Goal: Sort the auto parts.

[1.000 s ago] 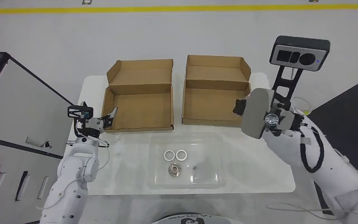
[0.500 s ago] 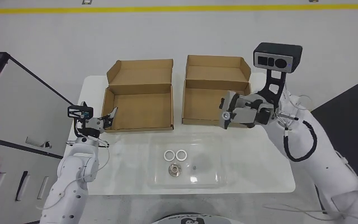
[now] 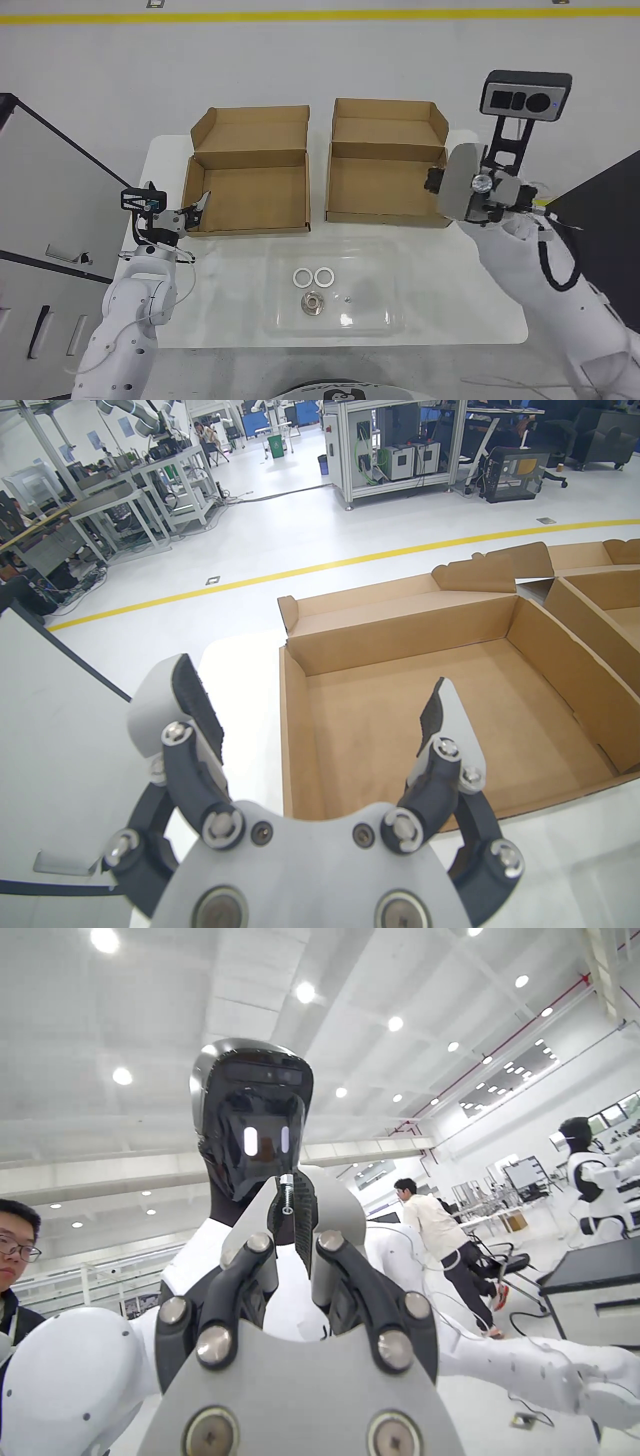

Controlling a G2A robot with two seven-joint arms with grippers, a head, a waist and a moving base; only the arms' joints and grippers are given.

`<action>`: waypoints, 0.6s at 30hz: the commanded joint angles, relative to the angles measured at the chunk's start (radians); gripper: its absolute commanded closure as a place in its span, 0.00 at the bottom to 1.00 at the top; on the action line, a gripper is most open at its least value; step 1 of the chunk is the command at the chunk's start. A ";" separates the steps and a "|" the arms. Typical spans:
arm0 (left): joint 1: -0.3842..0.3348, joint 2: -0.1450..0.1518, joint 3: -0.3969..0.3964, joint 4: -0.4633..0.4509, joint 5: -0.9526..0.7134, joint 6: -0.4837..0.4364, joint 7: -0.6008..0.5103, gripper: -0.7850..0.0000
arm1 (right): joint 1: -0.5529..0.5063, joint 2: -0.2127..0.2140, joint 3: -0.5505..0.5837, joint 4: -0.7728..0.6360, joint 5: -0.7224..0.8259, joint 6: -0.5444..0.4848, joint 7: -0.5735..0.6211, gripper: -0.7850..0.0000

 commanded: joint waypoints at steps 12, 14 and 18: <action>0.000 0.000 0.000 0.000 0.000 0.000 0.000 0.00 | -0.024 -0.038 0.089 0.039 -0.237 0.081 0.081 1.00; 0.000 0.000 0.000 0.000 0.000 0.000 0.000 0.00 | -0.023 -0.041 0.093 0.038 -0.275 0.088 0.087 1.00; 0.000 0.000 0.000 0.000 0.000 0.000 0.000 0.00 | -0.023 -0.046 0.100 0.032 -0.324 0.094 0.094 1.00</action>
